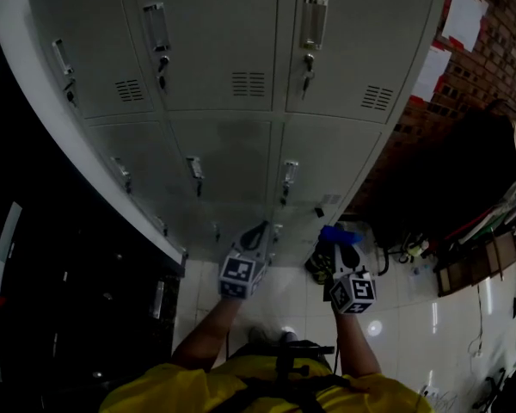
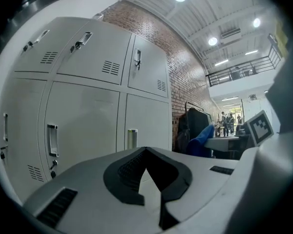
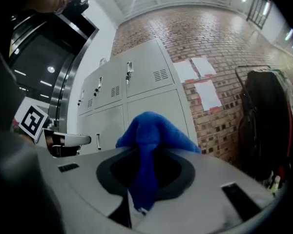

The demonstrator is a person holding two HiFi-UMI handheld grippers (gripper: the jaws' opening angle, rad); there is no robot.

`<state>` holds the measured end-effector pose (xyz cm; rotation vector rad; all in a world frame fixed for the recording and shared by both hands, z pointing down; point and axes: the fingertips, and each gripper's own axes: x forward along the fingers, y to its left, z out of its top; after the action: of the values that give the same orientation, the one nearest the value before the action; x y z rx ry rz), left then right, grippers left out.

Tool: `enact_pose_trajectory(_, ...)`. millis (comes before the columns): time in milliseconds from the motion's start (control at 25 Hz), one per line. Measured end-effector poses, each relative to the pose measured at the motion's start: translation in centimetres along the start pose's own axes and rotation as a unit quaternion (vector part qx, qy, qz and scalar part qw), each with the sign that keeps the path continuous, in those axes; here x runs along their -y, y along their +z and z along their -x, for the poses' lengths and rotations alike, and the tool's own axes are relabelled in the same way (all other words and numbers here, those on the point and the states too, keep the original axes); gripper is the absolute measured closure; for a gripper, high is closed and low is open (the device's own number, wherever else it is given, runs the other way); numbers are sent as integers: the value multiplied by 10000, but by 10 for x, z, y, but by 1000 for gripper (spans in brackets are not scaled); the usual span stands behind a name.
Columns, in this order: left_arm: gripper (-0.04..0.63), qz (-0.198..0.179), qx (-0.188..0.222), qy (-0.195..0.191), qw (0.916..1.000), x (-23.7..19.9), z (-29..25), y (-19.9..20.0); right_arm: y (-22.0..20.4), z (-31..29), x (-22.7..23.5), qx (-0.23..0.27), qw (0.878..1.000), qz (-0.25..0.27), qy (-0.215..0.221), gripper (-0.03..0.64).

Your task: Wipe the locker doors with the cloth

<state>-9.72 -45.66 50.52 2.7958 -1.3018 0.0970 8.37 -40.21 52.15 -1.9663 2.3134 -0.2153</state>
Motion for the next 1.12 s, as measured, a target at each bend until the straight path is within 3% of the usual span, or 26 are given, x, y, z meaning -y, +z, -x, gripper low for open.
enact_pose_trajectory(280,594,249,-146,-204,9994,31,36,-20,-40,48,-25,-304,9991,-270,127,543)
enact_pose_trajectory(480,595,224,-130,-122,9996,64,86,-16,-6,109,-25,141,9988,-400,243,543)
enact_pose_trajectory(680,594,300,55,-26,9995,120,142,-16,26,201,-34,504,9972,-329,444,543)
enact_pose_trajectory(920,595,575,-41,54,9983,211,250,-50,5,336,-44,448,9970,-325,541,545)
enact_pose_trajectory(1120,594,633,-138,323,9974,257,321,-58,-1,413,-55,243,9971,-371,619,546)
